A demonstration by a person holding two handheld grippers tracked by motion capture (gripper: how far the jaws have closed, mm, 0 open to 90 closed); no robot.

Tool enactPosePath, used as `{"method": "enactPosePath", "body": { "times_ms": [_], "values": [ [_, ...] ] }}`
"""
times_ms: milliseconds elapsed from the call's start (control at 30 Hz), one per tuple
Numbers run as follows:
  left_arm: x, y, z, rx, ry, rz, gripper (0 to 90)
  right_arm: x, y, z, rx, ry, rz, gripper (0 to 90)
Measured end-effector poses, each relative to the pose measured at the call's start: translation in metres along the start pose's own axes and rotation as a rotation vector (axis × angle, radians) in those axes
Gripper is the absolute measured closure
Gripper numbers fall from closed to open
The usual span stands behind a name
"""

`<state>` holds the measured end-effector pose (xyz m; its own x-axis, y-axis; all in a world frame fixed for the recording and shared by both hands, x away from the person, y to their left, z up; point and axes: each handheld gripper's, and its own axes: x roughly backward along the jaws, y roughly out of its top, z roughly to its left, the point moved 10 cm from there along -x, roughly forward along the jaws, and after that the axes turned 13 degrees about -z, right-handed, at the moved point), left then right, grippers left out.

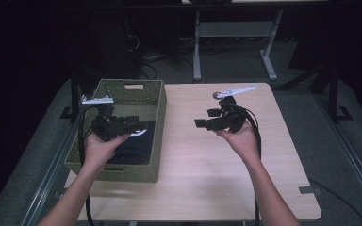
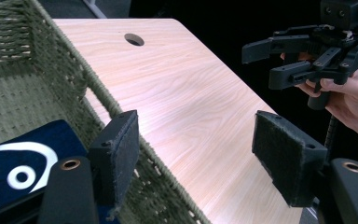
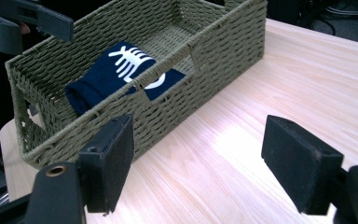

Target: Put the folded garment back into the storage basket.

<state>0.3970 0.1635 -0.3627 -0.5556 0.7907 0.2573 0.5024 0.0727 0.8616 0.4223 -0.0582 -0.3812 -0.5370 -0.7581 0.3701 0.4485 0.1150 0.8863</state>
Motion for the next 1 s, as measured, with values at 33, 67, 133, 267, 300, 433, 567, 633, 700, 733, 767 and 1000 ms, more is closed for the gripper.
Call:
{"method": "enactPosePath", "body": {
  "times_ms": [33,67,133,267,300,433,567,633,700,733,767,1000],
  "values": [
    [-0.002,0.0,-0.002,-0.001,-0.003,-0.001,30.7,0.002,-0.001,-0.001,-0.008,0.002,0.003,25.2],
    [-0.004,0.0,-0.004,0.003,-0.007,-0.003,30.3,0.004,-0.002,-0.003,-0.011,0.002,0.005,24.9],
    [-0.008,-0.002,-0.008,0.011,-0.017,-0.001,28.9,0.008,-0.004,-0.006,-0.01,-0.007,0.001,24.3],
    [-0.016,-0.004,-0.015,0.008,-0.02,0.004,28.6,0.018,-0.009,-0.013,-0.013,-0.018,-0.003,23.9],
    [-0.019,-0.005,-0.016,0.002,-0.017,0.006,28.5,0.021,-0.01,-0.015,-0.014,-0.02,-0.004,23.9],
    [-0.027,-0.006,-0.025,-0.008,-0.021,0.009,28.0,0.032,-0.016,-0.023,-0.032,-0.023,-0.007,24.1],
    [-0.036,-0.009,-0.037,-0.02,-0.027,0.007,27.3,0.042,-0.021,-0.029,-0.035,-0.027,-0.018,24.1],
    [-0.041,-0.011,-0.043,-0.024,-0.033,0.007,27.3,0.047,-0.023,-0.032,-0.037,-0.03,-0.018,24.1],
    [-0.046,-0.012,-0.049,-0.029,-0.039,0.006,27.3,0.052,-0.026,-0.034,-0.042,-0.035,-0.019,24.1],
    [-0.049,-0.013,-0.052,-0.031,-0.041,0.009,27.3,0.055,-0.027,-0.036,-0.039,-0.035,-0.023,24.1],
    [-0.052,-0.014,-0.055,-0.033,-0.042,0.008,27.3,0.059,-0.028,-0.037,-0.039,-0.038,-0.025,24.1],
    [-0.071,-0.021,-0.074,-0.047,-0.068,0.016,27.3,0.084,-0.038,-0.049,-0.058,-0.075,-0.045,25.1]
  ]
}}
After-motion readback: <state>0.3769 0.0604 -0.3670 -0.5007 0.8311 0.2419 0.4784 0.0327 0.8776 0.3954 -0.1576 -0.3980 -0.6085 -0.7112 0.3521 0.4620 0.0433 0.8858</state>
